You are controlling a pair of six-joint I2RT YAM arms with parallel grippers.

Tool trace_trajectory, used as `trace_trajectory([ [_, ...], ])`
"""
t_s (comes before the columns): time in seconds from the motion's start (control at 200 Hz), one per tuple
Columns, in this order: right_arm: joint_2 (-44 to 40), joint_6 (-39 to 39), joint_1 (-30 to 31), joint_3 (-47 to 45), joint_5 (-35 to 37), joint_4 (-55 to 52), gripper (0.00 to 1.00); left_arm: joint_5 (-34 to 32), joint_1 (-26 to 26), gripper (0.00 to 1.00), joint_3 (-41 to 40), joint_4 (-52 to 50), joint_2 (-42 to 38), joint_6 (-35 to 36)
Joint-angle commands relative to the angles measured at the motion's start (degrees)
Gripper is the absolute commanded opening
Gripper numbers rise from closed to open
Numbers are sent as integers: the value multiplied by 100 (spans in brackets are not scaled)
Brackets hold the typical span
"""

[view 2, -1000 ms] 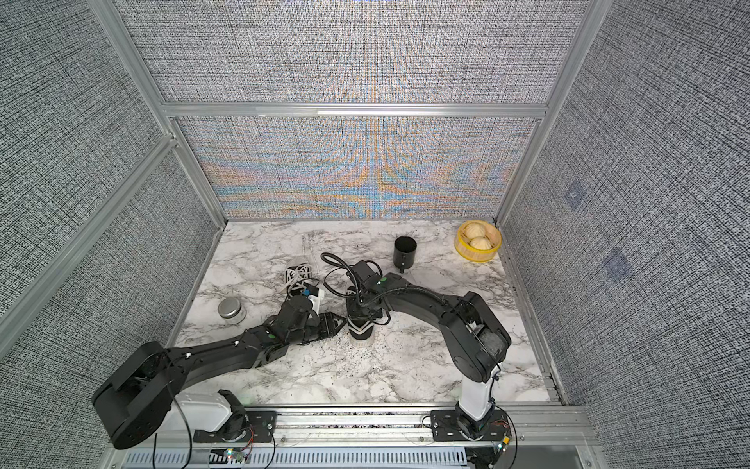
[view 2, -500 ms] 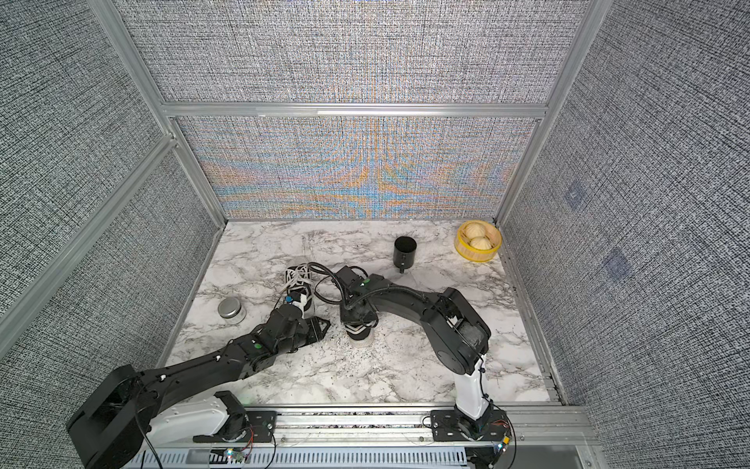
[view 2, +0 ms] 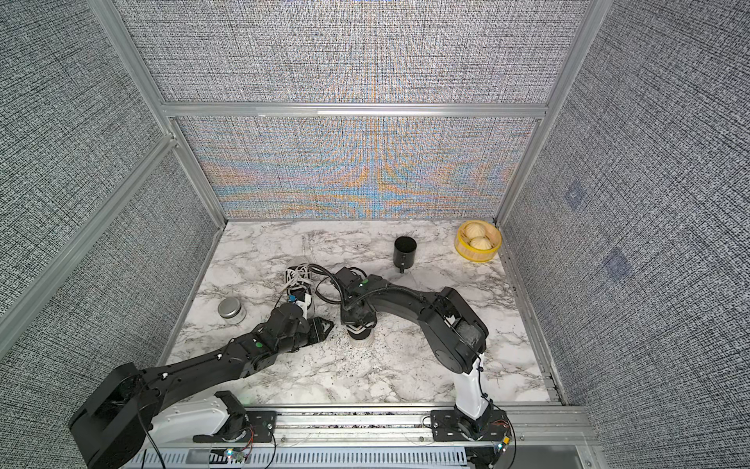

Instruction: Remove the insole from the shoe

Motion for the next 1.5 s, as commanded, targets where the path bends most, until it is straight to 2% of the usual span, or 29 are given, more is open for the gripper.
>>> trace_trajectory([
  [0.0,-9,50,13,-9,-145,-69,0,369,9,43,101,375,139,188],
  [0.165,-285,23,-4,39,-226,104,0,674,9,50,320,665,451,274],
  [0.405,-611,202,-178,-306,-658,690,0,792,15,50,501,808,1010,214],
  [0.485,-643,233,-202,-360,-780,840,0,868,18,45,607,797,1270,297],
  [0.685,-805,243,-258,-435,-785,785,0,967,57,21,720,858,1614,299],
  [0.75,-904,267,-295,-543,-755,776,0,942,61,16,687,865,1592,285],
  [1.146,-1124,-47,-613,-743,-779,648,0,757,76,5,628,648,1547,475],
  [1.326,-1254,-31,-845,-690,-1434,846,0,563,67,1,950,-78,1687,1071],
  [1.496,-1392,595,-1082,-915,-2168,1406,0,322,-67,0,1193,-730,1842,1876],
])
